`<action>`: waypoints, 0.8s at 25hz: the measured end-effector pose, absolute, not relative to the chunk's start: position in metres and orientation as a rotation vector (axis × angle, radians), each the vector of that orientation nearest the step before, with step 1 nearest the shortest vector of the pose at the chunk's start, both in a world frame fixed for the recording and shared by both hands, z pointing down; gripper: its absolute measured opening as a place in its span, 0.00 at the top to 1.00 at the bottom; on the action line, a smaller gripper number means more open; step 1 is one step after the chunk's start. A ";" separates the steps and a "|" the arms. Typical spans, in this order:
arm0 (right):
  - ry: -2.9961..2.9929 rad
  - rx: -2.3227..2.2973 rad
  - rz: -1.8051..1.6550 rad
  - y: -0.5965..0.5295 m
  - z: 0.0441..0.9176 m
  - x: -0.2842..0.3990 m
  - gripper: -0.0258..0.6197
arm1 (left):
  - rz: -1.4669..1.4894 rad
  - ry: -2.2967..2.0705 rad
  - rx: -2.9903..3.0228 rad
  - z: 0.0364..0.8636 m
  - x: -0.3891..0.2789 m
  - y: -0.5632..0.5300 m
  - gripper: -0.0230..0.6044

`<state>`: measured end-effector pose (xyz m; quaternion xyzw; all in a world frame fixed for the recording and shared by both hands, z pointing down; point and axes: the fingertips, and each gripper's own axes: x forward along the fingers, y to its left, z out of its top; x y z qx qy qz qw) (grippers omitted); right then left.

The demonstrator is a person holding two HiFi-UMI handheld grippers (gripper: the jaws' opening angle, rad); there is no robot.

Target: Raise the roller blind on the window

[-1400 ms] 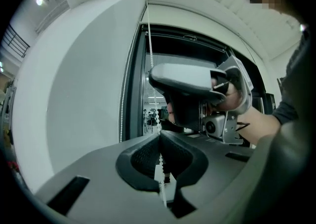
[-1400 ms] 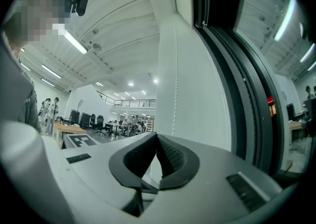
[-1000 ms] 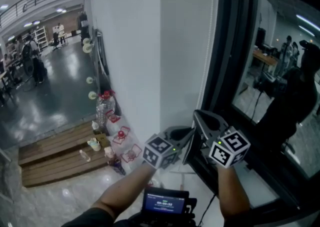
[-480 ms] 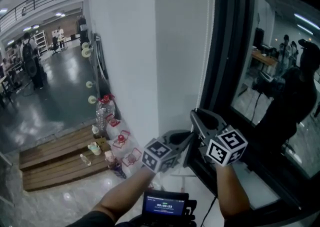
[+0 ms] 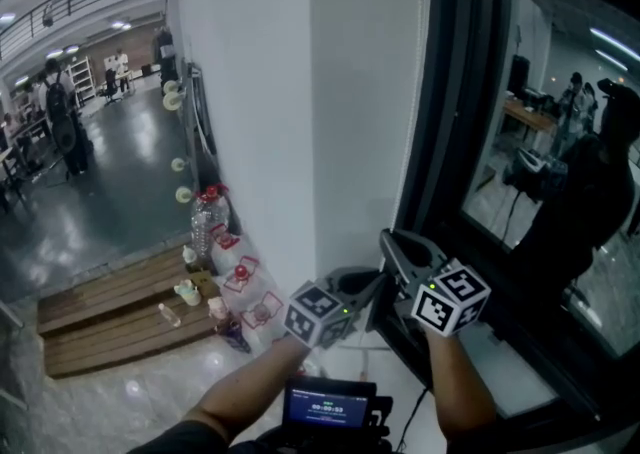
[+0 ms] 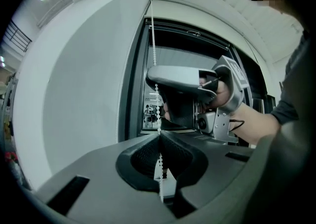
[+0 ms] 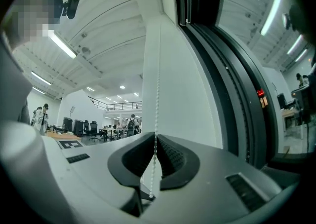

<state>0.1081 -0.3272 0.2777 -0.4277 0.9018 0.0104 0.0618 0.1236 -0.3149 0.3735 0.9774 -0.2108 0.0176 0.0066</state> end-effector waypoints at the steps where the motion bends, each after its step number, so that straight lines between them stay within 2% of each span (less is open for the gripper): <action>1: 2.726 -1.290 0.026 -0.325 0.279 0.110 0.92 | 0.055 -0.652 3.051 0.374 0.125 -0.313 0.96; 11: 2.692 -1.417 0.100 -0.327 0.271 0.120 0.89 | -0.019 -0.650 3.034 0.365 0.120 -0.314 0.96; 12: 2.684 -1.437 0.119 -0.328 0.269 0.121 0.88 | 0.002 -0.679 3.047 0.364 0.118 -0.317 0.94; 13: 2.674 -1.449 0.132 -0.329 0.267 0.123 0.88 | 0.021 -0.708 3.060 0.362 0.116 -0.319 0.87; 15: 2.651 -1.457 0.141 -0.331 0.264 0.128 0.78 | 0.027 -0.753 3.072 0.357 0.110 -0.323 0.77; 20: 2.624 -1.479 0.134 -0.326 0.259 0.138 0.75 | -0.038 -0.816 3.051 0.341 0.094 -0.327 0.77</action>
